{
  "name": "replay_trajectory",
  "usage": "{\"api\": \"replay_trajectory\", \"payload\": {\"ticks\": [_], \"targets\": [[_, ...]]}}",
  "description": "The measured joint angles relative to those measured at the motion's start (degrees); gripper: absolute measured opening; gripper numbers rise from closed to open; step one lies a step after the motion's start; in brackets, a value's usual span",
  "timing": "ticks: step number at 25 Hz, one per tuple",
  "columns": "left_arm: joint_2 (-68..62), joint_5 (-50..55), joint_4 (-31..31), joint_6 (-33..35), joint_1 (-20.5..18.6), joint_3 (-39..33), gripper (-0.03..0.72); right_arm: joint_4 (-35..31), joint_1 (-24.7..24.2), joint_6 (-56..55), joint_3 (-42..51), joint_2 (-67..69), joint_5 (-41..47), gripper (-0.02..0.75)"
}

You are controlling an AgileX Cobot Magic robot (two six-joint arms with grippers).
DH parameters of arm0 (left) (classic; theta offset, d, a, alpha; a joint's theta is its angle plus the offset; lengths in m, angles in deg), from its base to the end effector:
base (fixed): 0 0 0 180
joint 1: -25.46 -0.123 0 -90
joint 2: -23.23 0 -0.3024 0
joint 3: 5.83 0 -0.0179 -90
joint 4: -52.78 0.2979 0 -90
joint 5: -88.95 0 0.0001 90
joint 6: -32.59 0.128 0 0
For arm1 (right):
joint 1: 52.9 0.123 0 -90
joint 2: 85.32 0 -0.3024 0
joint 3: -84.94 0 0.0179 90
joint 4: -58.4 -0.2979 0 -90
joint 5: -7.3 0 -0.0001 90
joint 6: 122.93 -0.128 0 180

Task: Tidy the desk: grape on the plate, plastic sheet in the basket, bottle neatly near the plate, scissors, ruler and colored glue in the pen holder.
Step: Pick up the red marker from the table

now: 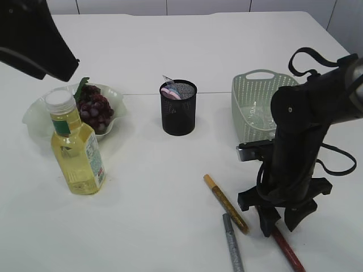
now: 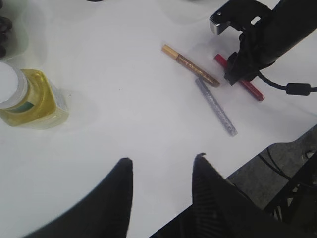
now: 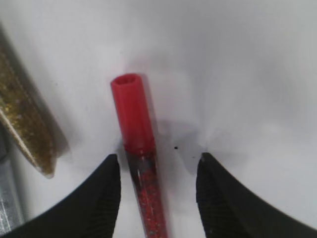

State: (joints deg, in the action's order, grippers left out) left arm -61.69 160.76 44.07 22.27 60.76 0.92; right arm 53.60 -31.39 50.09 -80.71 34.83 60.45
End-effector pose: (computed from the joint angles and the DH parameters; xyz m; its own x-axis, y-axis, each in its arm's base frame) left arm 0.2544 -0.2027 0.3933 -0.8296 0.3134 -0.4622 0.4553 0.8588 -0.2348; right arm 0.3318 0.1400 0.0619 -0.9699 -0.1986 0.1409 -0.1944 0.9800 0.0429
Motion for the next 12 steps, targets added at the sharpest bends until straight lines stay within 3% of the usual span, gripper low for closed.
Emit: {"api": "replay_trajectory", "payload": {"ticks": [8, 12], "targets": [[0.0, 0.0, 0.0, 0.0, 0.0, 0.0, 0.297, 0.9, 0.0, 0.0, 0.0, 0.0, -0.4, 0.361], [0.0, 0.0, 0.0, 0.0, 0.0, 0.0, 0.297, 0.9, 0.0, 0.0, 0.0, 0.0, -0.5, 0.316]]}}
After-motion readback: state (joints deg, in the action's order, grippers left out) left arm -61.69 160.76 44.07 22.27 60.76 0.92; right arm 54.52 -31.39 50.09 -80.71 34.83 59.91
